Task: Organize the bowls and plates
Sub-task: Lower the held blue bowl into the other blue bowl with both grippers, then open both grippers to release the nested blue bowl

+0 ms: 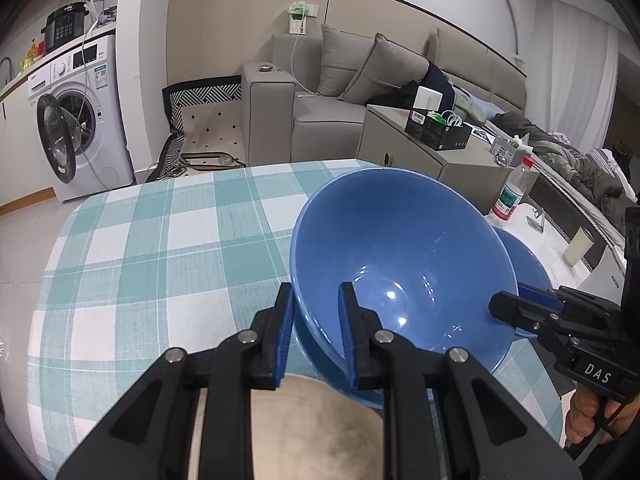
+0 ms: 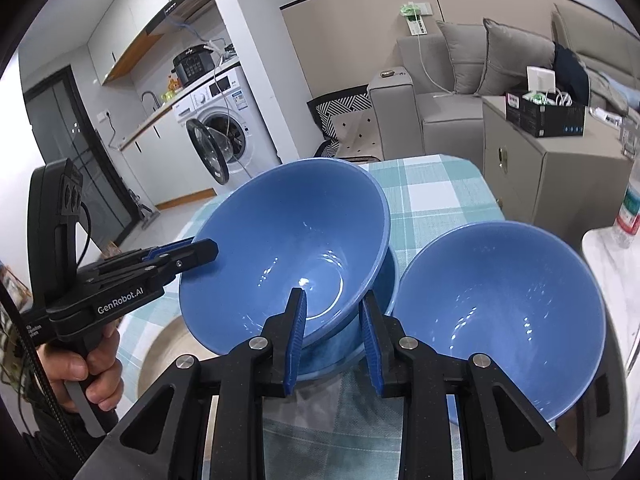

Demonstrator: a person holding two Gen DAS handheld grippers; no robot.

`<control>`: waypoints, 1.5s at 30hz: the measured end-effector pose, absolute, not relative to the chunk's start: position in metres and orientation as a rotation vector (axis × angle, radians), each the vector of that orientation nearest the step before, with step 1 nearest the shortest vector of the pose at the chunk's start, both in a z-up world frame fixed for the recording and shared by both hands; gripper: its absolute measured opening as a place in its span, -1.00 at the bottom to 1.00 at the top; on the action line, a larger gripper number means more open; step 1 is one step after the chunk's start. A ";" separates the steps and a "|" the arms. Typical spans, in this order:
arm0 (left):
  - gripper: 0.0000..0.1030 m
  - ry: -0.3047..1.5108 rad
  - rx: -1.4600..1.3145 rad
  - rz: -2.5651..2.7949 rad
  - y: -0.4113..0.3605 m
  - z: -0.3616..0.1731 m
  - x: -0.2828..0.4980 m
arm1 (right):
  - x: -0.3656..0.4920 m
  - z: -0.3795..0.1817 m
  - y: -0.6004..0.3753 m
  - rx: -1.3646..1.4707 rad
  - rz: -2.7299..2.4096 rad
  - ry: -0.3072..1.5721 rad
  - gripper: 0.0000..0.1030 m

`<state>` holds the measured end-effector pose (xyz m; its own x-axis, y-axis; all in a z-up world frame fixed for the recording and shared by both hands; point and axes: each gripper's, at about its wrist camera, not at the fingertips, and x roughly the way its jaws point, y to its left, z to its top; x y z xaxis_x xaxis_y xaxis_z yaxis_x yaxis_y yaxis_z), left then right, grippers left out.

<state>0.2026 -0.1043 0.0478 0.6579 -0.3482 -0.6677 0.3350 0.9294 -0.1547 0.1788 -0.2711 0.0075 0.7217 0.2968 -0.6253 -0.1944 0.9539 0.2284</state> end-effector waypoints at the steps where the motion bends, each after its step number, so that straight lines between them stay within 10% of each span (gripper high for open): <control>1: -0.63 0.761 -0.018 -0.384 -0.104 0.046 0.203 | 0.179 0.007 -0.271 0.148 0.272 0.718 -0.47; 31: -0.62 0.816 0.059 -0.352 -0.111 0.021 0.206 | 0.186 -0.013 -0.255 0.036 0.219 0.767 -0.42; 45: -0.50 0.823 0.113 -0.360 -0.118 0.015 0.203 | 0.189 -0.016 -0.253 -0.005 0.194 0.766 0.00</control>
